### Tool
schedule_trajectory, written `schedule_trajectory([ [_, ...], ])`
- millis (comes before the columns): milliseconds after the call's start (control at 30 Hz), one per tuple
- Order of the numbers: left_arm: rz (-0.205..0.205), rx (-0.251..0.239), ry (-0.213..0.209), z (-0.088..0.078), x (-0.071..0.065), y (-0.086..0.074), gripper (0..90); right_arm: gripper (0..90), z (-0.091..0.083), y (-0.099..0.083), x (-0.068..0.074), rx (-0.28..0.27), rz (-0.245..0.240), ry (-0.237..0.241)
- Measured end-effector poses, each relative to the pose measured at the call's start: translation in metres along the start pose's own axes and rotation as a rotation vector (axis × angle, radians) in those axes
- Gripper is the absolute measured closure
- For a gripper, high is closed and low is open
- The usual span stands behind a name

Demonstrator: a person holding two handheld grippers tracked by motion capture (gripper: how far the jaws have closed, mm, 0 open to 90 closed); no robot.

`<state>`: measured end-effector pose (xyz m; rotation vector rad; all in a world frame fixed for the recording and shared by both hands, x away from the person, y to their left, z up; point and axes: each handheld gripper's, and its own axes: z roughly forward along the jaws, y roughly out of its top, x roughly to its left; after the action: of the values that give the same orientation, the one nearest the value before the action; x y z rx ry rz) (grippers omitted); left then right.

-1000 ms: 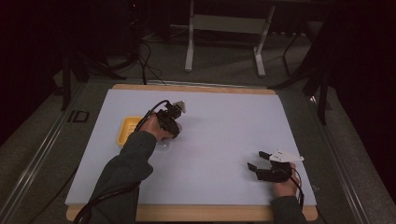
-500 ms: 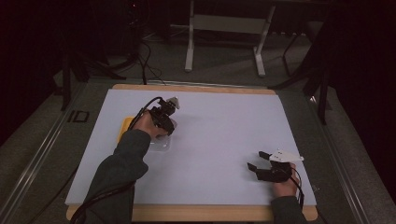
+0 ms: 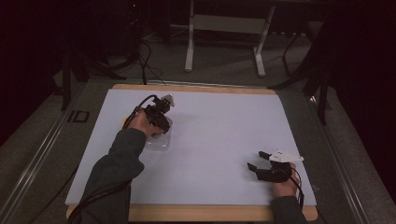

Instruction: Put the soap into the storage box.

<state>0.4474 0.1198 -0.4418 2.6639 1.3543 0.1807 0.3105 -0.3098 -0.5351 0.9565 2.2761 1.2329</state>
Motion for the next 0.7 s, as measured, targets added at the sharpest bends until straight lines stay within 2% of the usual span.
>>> schedule_trajectory([
  [700, -0.049, 0.004, 0.008, -0.005, 0.015, -0.009, 50.2, 26.7, 0.000, 0.000, 0.000, 0.001, 0.000, -0.001],
])
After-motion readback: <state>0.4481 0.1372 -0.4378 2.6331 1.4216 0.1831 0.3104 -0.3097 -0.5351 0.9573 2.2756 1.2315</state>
